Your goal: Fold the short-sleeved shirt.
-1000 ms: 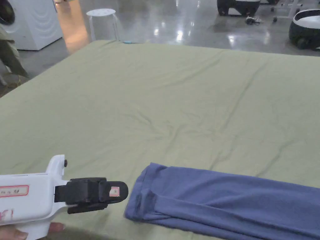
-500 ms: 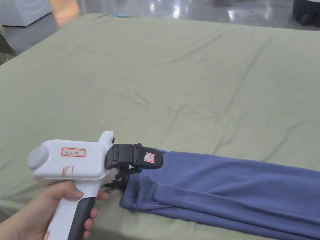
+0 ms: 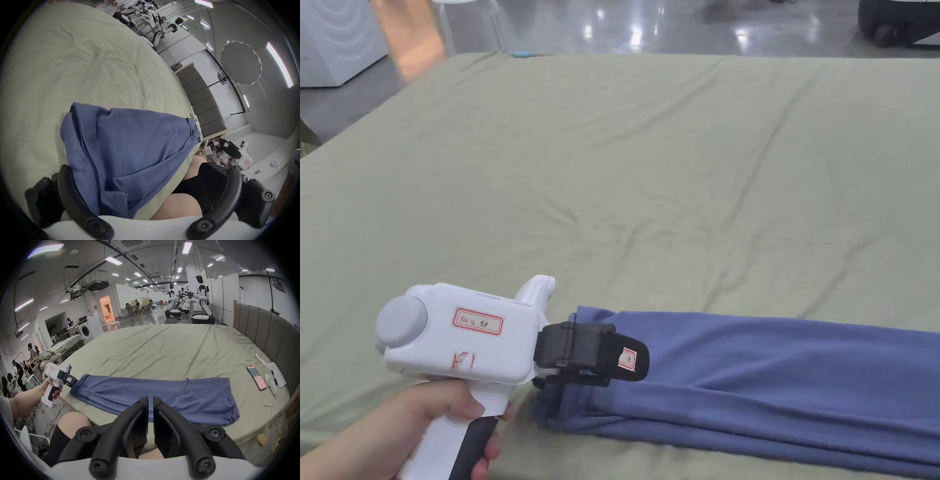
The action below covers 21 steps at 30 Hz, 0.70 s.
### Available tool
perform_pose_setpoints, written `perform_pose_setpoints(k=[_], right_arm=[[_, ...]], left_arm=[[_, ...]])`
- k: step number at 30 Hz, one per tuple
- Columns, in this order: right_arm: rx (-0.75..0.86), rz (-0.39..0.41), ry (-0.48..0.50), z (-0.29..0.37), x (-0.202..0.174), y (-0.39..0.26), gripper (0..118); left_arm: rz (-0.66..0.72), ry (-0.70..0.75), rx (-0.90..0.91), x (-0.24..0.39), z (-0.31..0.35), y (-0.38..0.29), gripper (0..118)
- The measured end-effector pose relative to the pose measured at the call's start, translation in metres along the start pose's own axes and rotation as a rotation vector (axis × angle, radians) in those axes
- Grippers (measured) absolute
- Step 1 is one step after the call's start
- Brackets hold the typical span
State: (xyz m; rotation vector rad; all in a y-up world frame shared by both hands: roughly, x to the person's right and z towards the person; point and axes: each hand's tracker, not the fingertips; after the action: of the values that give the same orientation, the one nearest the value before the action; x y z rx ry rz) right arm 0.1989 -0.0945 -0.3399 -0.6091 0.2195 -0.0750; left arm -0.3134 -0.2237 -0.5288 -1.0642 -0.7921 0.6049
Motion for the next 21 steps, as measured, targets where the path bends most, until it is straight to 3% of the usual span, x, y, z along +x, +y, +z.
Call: perform_pose_setpoints(k=[7,11,15,16,17,20,21], right_arm=[[0.015,-0.015,0.004,0.01,0.003,-0.001,9],[0.007,-0.03,0.008,0.009,0.003,-0.003,9],[0.005,-0.024,0.022,0.011,0.003,-0.005,9],[0.005,-0.024,0.022,0.012,0.002,-0.006,9],[0.005,-0.021,0.021,0.012,0.001,-0.005,9],[0.006,-0.02,0.026,0.012,0.003,-0.005,9],[0.007,-0.02,0.029,0.012,0.002,-0.005,9]], left_arm=[[0.09,0.015,0.096,0.0,-0.001,-0.01,117],[-0.031,0.08,0.086,0.007,-0.006,-0.012,117],[0.039,0.04,0.088,0.001,-0.004,-0.01,114],[0.057,0.031,0.099,0.001,-0.001,-0.009,86],[0.03,0.063,0.143,-0.002,0.004,-0.006,2],[0.118,0.13,0.204,-0.03,-0.006,-0.007,3],[0.131,0.094,0.102,-0.032,-0.012,-0.009,3]])
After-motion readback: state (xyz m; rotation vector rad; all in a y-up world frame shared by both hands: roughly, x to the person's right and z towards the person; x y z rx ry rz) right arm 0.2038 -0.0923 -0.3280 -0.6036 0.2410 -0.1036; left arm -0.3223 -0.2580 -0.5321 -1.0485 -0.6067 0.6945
